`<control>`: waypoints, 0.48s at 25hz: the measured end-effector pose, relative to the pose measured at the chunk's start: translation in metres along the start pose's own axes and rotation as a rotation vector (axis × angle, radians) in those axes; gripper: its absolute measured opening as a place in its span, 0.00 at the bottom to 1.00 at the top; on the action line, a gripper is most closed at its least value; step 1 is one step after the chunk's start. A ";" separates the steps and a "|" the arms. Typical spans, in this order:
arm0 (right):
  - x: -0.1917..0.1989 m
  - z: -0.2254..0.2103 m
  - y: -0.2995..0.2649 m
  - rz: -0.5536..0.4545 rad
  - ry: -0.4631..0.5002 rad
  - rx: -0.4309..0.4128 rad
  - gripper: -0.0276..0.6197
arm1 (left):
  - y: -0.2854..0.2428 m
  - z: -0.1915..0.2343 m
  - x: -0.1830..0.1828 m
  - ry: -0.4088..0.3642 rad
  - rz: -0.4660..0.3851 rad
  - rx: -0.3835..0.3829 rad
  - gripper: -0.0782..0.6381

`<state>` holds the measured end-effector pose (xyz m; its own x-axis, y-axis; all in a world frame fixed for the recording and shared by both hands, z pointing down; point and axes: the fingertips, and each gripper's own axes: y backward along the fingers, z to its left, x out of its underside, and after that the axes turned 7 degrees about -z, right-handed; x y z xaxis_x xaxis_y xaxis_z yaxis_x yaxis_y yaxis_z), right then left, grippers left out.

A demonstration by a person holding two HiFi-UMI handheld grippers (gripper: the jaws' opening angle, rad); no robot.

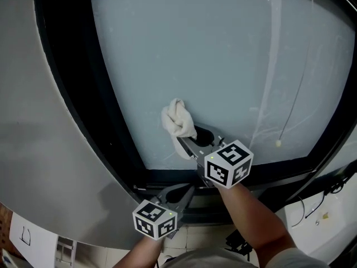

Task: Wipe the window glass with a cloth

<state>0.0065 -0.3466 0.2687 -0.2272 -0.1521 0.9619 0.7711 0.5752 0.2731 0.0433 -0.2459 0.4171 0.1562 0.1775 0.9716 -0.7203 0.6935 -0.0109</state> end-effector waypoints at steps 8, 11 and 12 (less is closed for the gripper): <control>-0.010 -0.028 0.036 -0.008 -0.005 0.033 0.22 | -0.030 -0.023 0.009 -0.002 0.018 0.025 0.13; -0.014 -0.037 0.047 -0.014 -0.003 0.044 0.22 | -0.037 -0.030 0.010 -0.008 0.022 0.027 0.13; -0.015 -0.040 0.051 -0.016 -0.002 0.047 0.22 | -0.040 -0.032 0.011 -0.010 0.023 0.027 0.13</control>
<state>0.0730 -0.3475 0.2683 -0.2405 -0.1596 0.9575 0.7386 0.6099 0.2872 0.0950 -0.2495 0.4203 0.1328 0.1863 0.9735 -0.7418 0.6701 -0.0271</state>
